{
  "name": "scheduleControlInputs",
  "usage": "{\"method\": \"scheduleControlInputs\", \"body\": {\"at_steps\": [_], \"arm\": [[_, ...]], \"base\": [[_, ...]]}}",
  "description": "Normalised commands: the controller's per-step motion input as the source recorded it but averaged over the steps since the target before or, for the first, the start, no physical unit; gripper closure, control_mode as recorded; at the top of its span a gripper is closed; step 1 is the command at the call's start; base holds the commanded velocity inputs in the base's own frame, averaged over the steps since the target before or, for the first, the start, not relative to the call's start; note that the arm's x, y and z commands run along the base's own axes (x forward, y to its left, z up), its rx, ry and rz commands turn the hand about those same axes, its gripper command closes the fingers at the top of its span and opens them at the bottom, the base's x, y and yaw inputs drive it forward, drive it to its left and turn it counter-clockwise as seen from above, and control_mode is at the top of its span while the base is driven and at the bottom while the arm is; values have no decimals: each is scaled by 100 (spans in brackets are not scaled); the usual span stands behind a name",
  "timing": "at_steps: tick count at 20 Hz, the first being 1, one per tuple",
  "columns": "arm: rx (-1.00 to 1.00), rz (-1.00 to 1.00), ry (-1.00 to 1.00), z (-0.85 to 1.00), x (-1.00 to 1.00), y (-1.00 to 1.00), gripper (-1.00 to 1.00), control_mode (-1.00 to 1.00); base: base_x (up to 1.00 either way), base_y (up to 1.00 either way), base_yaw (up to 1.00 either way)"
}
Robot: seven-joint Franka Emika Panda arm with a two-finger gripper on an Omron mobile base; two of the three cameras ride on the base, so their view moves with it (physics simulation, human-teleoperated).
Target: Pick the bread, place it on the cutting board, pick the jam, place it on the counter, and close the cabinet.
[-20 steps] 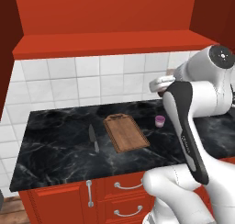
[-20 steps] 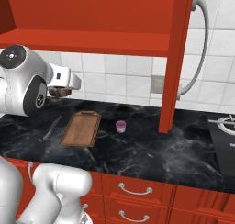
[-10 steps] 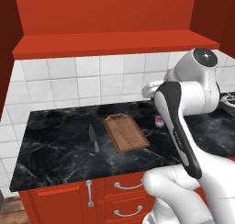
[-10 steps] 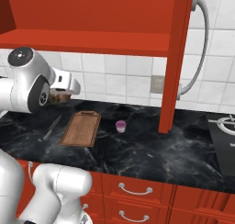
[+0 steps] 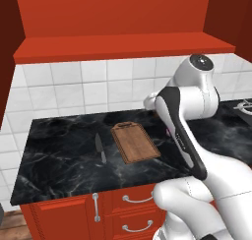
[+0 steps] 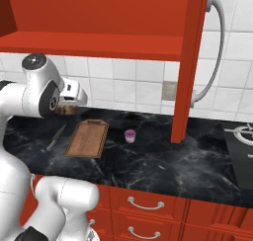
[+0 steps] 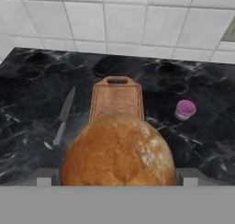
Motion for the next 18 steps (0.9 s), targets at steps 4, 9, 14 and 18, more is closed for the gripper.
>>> {"method": "scheduleControlInputs", "body": {"at_steps": [4, 9, 14, 18], "arm": [[0, 3, 7, -32, 28, 8, 100, -100], [0, 1, 4, -31, 40, 11, 100, -100], [0, 0, 6, -24, 48, 14, 100, -100], [0, 0, 7, -27, 39, 11, 100, -100]], "base": [[0, 0, 0], [0, 0, 0], [0, 0, 0], [0, 0, 0]]}}
